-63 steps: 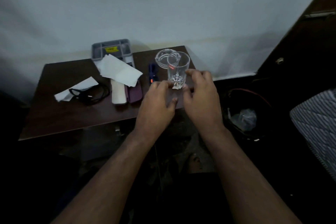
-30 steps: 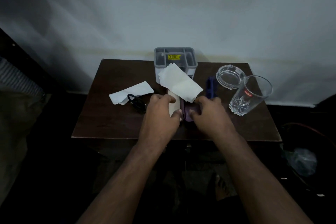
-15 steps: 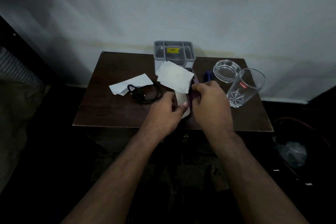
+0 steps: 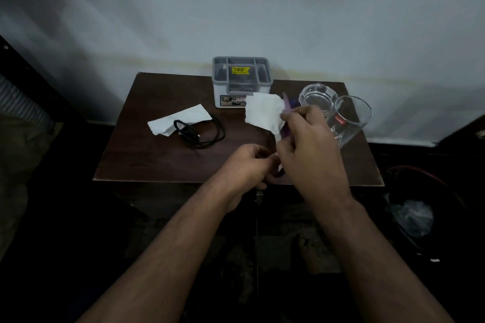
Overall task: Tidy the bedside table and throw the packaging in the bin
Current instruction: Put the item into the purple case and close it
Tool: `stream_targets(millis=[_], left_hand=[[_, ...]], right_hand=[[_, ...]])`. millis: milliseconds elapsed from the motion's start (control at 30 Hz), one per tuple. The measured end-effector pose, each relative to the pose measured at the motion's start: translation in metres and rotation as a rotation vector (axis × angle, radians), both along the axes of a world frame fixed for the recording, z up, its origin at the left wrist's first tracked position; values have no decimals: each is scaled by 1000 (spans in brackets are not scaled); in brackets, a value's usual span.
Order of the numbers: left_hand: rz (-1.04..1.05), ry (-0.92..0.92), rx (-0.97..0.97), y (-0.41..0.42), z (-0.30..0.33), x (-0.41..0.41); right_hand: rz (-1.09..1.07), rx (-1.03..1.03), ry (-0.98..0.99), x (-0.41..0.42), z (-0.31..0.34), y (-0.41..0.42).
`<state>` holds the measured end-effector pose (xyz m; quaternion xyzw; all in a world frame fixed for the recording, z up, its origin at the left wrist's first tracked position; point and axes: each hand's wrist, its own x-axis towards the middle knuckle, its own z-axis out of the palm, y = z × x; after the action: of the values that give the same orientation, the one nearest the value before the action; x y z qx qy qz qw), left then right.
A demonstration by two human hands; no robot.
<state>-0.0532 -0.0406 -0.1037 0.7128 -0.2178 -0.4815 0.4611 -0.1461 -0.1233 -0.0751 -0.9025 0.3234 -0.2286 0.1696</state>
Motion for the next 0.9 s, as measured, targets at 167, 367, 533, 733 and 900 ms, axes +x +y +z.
stream_targets(millis=[167,367,533,733,900], left_hand=[[27,55,-7,-3,-2,0],[118,31,10,-4,-5,7],[226,123,-39,-4,-1,7],[518,193,-218,-6,13,16],[659,38,-219,4,15,31]], right_hand=[[109,-10,-69,0,-3,-7],[-36,-11,-187,-9,-6,-22],[-98,3,-293,-15,0,-22],[34,153,-185,-11,-9,-20],[-34,414,78,-7,-26,-28]])
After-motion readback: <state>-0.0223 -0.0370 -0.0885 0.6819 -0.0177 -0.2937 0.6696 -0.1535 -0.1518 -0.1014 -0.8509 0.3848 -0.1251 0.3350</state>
